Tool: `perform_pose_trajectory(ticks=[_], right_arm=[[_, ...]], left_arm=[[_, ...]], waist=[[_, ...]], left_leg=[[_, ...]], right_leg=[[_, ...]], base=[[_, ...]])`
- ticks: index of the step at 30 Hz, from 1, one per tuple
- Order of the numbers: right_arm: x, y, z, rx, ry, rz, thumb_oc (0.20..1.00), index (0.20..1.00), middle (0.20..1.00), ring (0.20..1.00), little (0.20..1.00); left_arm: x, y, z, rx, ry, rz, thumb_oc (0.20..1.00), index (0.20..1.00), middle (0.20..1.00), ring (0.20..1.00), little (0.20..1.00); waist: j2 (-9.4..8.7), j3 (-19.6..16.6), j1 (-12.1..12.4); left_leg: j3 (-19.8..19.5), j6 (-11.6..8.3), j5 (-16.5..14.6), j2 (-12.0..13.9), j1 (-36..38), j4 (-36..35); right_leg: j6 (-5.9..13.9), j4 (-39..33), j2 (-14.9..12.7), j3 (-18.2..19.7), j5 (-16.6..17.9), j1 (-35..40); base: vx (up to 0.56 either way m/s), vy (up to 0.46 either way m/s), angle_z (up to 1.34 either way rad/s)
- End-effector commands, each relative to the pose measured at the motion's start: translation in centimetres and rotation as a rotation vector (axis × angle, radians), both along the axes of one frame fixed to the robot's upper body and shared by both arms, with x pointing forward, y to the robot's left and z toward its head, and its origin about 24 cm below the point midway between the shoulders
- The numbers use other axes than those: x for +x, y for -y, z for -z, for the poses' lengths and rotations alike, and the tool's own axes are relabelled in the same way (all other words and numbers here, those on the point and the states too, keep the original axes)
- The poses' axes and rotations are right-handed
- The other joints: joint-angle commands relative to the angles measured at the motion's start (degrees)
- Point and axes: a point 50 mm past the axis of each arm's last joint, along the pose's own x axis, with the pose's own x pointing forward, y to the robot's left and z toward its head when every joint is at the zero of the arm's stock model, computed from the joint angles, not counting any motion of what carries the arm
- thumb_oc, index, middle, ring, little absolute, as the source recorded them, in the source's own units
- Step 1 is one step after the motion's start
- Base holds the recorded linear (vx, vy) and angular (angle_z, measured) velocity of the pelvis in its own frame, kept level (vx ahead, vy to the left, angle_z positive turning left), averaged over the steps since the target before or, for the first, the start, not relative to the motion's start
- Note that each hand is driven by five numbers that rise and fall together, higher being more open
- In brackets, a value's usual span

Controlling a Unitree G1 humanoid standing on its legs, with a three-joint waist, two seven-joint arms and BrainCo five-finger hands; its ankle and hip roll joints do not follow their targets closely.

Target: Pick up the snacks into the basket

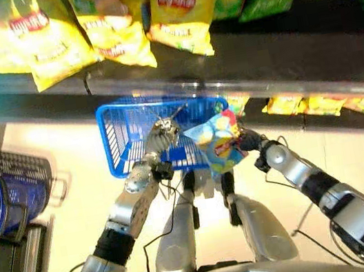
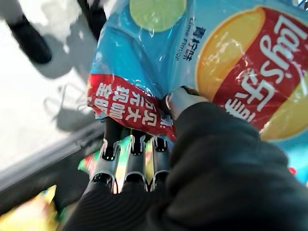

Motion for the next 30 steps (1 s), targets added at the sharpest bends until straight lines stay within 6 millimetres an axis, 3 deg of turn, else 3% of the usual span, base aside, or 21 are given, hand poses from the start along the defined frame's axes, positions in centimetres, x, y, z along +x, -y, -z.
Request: perform_pose_trajectory(ticks=[1, 2, 4, 7, 10, 12, 14, 16, 17, 18, 19, 21, 23, 24, 28, 30], right_arm=[[0.2, -0.9, -0.3, -0.041, 0.051, -0.047, 0.2, 0.2, 0.2, 0.2, 0.2], [0.5, -1.3, -0.4, -0.066, 0.06, -0.049, 0.2, 0.2, 0.2, 0.2, 0.2], [0.5, -1.4, -0.4, -0.066, 0.06, -0.049, 0.2, 0.2, 0.2, 0.2, 0.2], [1.4, -2.6, -1.0, -0.091, 0.088, -0.054, 0.2, 0.2, 0.2, 0.2, 0.2], [2.1, -3.0, -1.7, -0.122, 0.107, -0.052, 0.2, 0.2, 0.2, 0.2, 0.2], [3.3, -4.1, -3.5, -0.125, 0.16, -0.037, 0.2, 0.2, 0.2, 0.2, 0.2], [3.3, -4.5, -3.5, -0.077, 0.158, -0.023, 0.2, 0.2, 0.2, 0.2, 0.2], [4.7, -5.1, -5.6, -0.067, 0.207, 0.005, 0.2, 0.2, 0.2, 0.2, 0.2], [4.7, -5.1, -5.7, -0.067, 0.208, 0.005, 0.2, 0.2, 0.2, 0.2, 0.2], [6.2, -5.4, -7.2, -0.064, 0.217, 0.085, 0.2, 0.2, 0.2, 0.2, 0.2], [6.3, -4.8, -7.3, -0.076, 0.232, 0.099, 0.2, 0.2, 0.2, 0.2, 0.2], [7.7, -2.5, -10.2, 0.004, 0.278, 0.211, 0.2, 0.2, 0.2, 0.2, 0.2], [8.1, -1.8, -10.8, 0.0, 0.293, 0.242, 0.2, 0.2, 0.2, 0.2, 0.2], [8.6, -1.1, -12.7, 0.052, 0.333, 0.285, 0.2, 0.2, 0.2, 0.2, 0.2], [9.1, -0.1, -14.2, 0.079, 0.358, 0.328, 0.2, 0.2, 0.2, 0.2, 0.2], [9.5, 1.3, -15.5, 0.091, 0.369, 0.391, 0.2, 0.2, 0.2, 0.2, 0.2]], left_arm=[[-0.3, 3.1, -7.4, -0.186, 0.321, 0.107, 0.2, 0.2, 0.2, 0.2, 0.2], [-0.2, 4.1, -8.3, -0.202, 0.348, 0.129, 0.2, 0.2, 0.2, 0.2, 0.2], [-0.2, 4.1, -8.3, -0.202, 0.349, 0.129, 0.2, 0.2, 0.2, 0.2, 0.2], [-0.3, 6.3, -10.3, -0.241, 0.401, 0.181, 0.2, 0.2, 0.2, 0.2, 0.2], [-0.5, 7.2, -10.8, -0.262, 0.406, 0.201, 0.2, 0.2, 0.2, 0.2, 0.2], [-0.8, 8.0, -11.1, -0.28, 0.406, 0.224, 0.2, 0.2, 0.2, 0.2, 0.2], [-0.7, 8.2, -11.3, -0.285, 0.403, 0.219, 0.2, 0.2, 0.2, 0.2, 0.2], [-1.2, 9.7, -12.4, -0.298, 0.42, 0.287, 0.2, 0.2, 0.2, 0.2, 0.2], [-1.2, 9.7, -12.4, -0.298, 0.42, 0.287, 0.2, 0.2, 0.2, 0.2, 0.2], [-1.9, 11.1, -12.8, -0.307, 0.418, 0.349, 0.2, 0.2, 0.2, 0.2, 0.2], [-2.3, 11.0, -12.9, -0.309, 0.429, 0.365, 0.2, 0.2, 0.2, 0.2, 0.2], [-2.9, 10.9, -12.5, -0.308, 0.429, 0.39, 0.2, 0.2, 0.2, 0.2, 0.2], [-3.1, 10.8, -12.4, -0.302, 0.43, 0.397, 0.2, 0.2, 0.2, 0.2, 0.2], [-3.4, 10.7, -12.0, -0.297, 0.419, 0.409, 0.2, 0.2, 0.2, 0.2, 0.2], [-3.6, 10.9, -11.8, -0.287, 0.411, 0.428, 0.2, 0.2, 0.2, 0.2, 0.2], [-4.1, 11.1, -12.0, -0.289, 0.416, 0.461, 0.2, 0.2, 0.2, 0.2, 0.2]], waist=[[-0.63, -1.8, -0.39], [-0.43, -0.78, -0.43], [-0.44, -0.87, -0.44], [-0.14, 0.16, -0.37], [-0.06, 0.16, -0.08], [0.01, 0.16, -0.01], [-0.1, 0.16, -0.25], [0.26, 0.16, -0.11], [0.26, 0.16, -0.1], [1.47, 0.16, 1.3], [1.88, 0.16, 1.68], [3.01, 0.16, 2.97], [3.4, 0.16, 3.48], [3.89, 0.16, 4.22], [3.93, 0.16, 4.64], [4.18, 0.16, 5.26]], left_leg=[[-1.85, -0.57, -7.53, -0.58, -2.43, 7.84], [-1.93, -0.62, -7.34, -0.77, -4.3, 8.68], [-1.94, -0.62, -7.36, -0.78, -4.5, 8.78], [-1.93, -0.57, -7.02, -0.9, -7.86, 9.52], [-1.87, -0.45, -6.94, -1.09, -9.13, 9.78], [-1.62, -0.28, -7.26, -1.19, -10.01, 10.08], [-1.49, -0.18, -7.01, -1.19, -10.34, 9.88], [-1.69, -0.06, -6.85, -1.44, -11.42, 9.72], [-1.68, -0.06, -6.85, -1.45, -11.48, 9.74], [-2.03, 0.08, -6.82, -1.86, -11.87, 9.56], [-2.21, 0.15, -6.68, -2.02, -12.2, 9.45], [-2.69, 0.18, -6.39, -2.43, -12.59, 9.17], [-2.89, 0.19, -6.27, -2.53, -12.61, 8.98], [-3.31, 0.22, -6.08, -2.69, -12.87, 8.71], [-3.52, 0.15, -6.05, -2.86, -13.4, 8.74], [-3.74, 0.16, -6.09, -3.03, -14.11, 8.81]], right_leg=[[6.22, -4.53, -5.65, -0.34, 2.95, -0.75], [6.08, -3.57, -5.63, -0.33, 2.92, -2.64], [6.08, -3.48, -5.64, -0.33, 2.9, -2.83], [6.02, -2.26, -6.0, -0.52, 2.89, -6.33], [6.08, -1.96, -5.99, -0.51, 3.08, -7.71], [6.13, -1.98, -5.98, -0.5, 3.11, -8.49], [6.16, -1.99, -5.98, -0.48, 3.38, -9.1], [6.24, -2.0, -6.08, -0.35, 3.73, -10.27], [6.24, -1.98, -6.08, -0.34, 3.73, -10.33], [6.32, -2.02, -6.2, -0.54, 3.94, -10.75], [6.44, -2.14, -6.25, -0.69, 4.0, -10.96], [6.56, -2.11, -6.54, -1.29, 3.98, -11.24], [6.6, -2.22, -6.64, -1.51, 3.96, -11.12], [6.64, -2.17, -6.86, -2.0, 4.01, -11.35], [6.66, -2.33, -7.05, -2.56, 4.13, -11.62], [6.8, -2.54, -7.39, -3.21, 4.21, -11.94]], base=[[-0.15, -0.014, 0.19], [-0.07, -0.01, 0.18], [-0.06, -0.007, 0.12], [-0.05, -0.001, 0.04], [-0.01, 0.005, 0.0], [0.0, 0.0, 0.0], [0.0, 0.0, 0.0], [-0.01, 0.018, 0.01], [0.0, 0.0, 0.0], [0.0, 0.0, 0.0], [0.0, 0.0, 0.0], [-0.01, 0.001, 0.07], [0.0, 0.002, 0.22], [0.01, 0.006, 0.17], [0.01, 0.016, 0.12], [0.01, 0.011, 0.14]])
